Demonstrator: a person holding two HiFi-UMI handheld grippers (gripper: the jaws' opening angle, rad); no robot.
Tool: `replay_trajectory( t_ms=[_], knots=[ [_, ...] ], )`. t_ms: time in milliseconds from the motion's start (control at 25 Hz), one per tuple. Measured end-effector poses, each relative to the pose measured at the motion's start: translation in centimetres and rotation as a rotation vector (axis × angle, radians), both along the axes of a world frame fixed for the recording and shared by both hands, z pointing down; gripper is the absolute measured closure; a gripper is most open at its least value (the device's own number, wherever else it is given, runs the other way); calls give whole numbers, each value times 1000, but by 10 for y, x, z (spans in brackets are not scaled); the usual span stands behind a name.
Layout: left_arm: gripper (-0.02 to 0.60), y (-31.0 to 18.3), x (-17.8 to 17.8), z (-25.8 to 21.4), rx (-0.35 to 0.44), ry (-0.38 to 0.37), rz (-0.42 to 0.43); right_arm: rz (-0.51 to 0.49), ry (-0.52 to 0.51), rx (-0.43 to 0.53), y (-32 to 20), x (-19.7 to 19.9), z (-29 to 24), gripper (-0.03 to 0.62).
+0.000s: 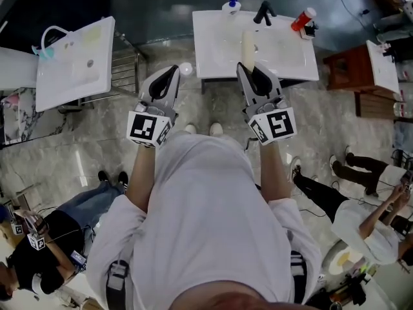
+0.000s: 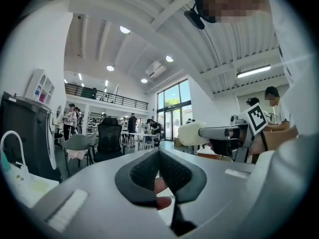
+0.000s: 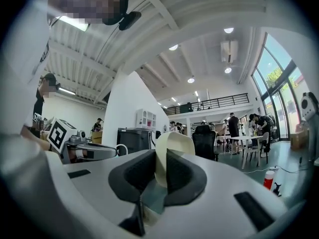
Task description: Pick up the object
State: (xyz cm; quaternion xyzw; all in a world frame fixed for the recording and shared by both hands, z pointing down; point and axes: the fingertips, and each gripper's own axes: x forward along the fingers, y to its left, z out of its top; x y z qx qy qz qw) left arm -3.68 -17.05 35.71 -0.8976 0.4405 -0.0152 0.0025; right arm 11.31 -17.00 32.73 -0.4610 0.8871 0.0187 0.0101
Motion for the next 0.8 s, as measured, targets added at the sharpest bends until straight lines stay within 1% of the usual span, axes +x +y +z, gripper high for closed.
replay_trajectory(
  t_ms=[160,320,520,680,800],
  knots=[
    [583,3,11,-6,-4,5,29,-1,16,3,5,0,2,542],
    [583,4,27,-10,-14,2,64,3,7,-6,8,6,7,542],
    [583,4,33,-13,-24,2,64,16,1,-10,10,18,10,542],
    [583,8,42,-8,-56,20,73,22,-4,-7,13,31,12,542],
    [583,8,50,-11,-51,10,73,23,-14,-4,12,42,11,542]
  ],
)
